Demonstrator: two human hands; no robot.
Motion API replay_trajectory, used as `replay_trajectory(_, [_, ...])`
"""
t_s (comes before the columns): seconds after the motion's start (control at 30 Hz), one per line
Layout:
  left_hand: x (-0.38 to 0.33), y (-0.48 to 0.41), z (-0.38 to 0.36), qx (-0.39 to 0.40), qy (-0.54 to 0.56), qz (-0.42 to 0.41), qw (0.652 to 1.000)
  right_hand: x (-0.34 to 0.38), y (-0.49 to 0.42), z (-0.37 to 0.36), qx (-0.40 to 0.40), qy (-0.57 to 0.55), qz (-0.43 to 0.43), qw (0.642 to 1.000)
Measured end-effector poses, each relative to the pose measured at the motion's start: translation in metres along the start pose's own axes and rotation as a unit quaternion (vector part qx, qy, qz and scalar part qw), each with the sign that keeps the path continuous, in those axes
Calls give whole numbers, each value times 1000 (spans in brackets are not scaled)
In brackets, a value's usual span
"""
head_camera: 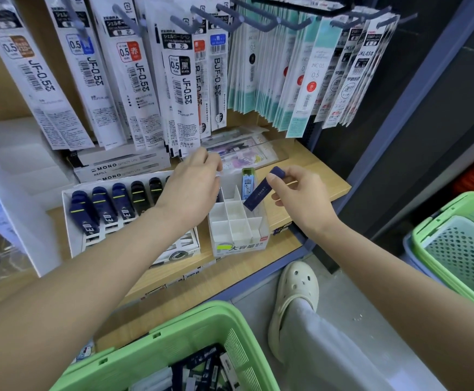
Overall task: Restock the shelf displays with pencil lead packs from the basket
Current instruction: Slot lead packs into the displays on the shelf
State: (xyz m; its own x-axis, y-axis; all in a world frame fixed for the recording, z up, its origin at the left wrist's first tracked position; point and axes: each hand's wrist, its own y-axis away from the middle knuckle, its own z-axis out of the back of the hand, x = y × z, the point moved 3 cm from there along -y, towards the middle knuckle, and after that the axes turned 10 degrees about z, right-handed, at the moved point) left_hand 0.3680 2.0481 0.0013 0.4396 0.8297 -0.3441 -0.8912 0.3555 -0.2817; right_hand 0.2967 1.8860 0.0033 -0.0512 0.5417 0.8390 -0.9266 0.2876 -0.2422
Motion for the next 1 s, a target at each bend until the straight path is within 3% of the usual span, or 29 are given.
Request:
replay_trajectory(0.1, [-7,20,18,-24,37,-23,999,19,5,2,6,-19,22,1000])
replay_trajectory(0.17, [-11,38,29,26,122,5,992,36,11,0,27,-44,40,998])
replay_trajectory(0.3, [-7,70,47,197,341,102,913,75,24,-8,73,-105,69,989])
replay_trajectory(0.37, [-1,84,61,204,402,107,886,94,32,-14,94,-134,79,983])
replay_trajectory(0.43, [11,97,75,176,414,113,886,114,39,-22,114,-134,96,980])
replay_trajectory(0.7, [80,155,137,-5,158,49,986,177,79,-68,232,-103,132,958])
replay_trajectory(0.83, [130,177,161,-100,36,37,994,200,88,-100,236,-86,153,956])
replay_trajectory(1.0, [193,182,170,-114,-79,62,988,223,77,-143,197,-46,187,961])
